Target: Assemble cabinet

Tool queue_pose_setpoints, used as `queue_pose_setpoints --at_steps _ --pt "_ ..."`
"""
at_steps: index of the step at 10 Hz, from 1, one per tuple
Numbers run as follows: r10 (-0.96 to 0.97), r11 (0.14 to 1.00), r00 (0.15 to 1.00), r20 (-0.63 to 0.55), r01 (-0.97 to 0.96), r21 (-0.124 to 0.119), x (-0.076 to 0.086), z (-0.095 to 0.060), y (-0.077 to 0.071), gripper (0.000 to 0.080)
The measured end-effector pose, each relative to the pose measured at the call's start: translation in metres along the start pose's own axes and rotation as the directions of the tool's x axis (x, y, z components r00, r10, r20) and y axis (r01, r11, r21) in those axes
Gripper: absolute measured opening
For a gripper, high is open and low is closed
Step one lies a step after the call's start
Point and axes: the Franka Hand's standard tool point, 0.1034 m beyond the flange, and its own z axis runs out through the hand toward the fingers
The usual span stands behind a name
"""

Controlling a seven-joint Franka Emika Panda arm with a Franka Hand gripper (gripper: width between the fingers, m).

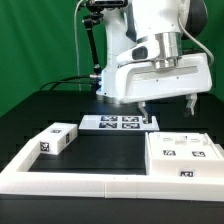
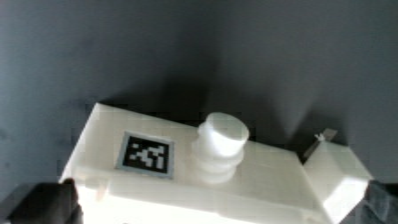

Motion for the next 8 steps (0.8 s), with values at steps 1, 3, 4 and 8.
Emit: queue_pose_setpoints --at_steps 1,3,4,8 --pt "0.105 0.994 0.994 0.004 -0.105 0.003 -0.001 0.003 0.003 0.0797" --pt "0.223 0.975 0.975 0.004 -0.223 0.006 -0.002 0.003 0.002 0.0797" --pt "0.258 0.966 0.966 0.005 -0.258 0.006 -0.002 0.004 0.002 0.0797" --pt "0.298 0.954 0.952 0.063 -0.299 0.007 -0.012 0.026 0.007 0.0797"
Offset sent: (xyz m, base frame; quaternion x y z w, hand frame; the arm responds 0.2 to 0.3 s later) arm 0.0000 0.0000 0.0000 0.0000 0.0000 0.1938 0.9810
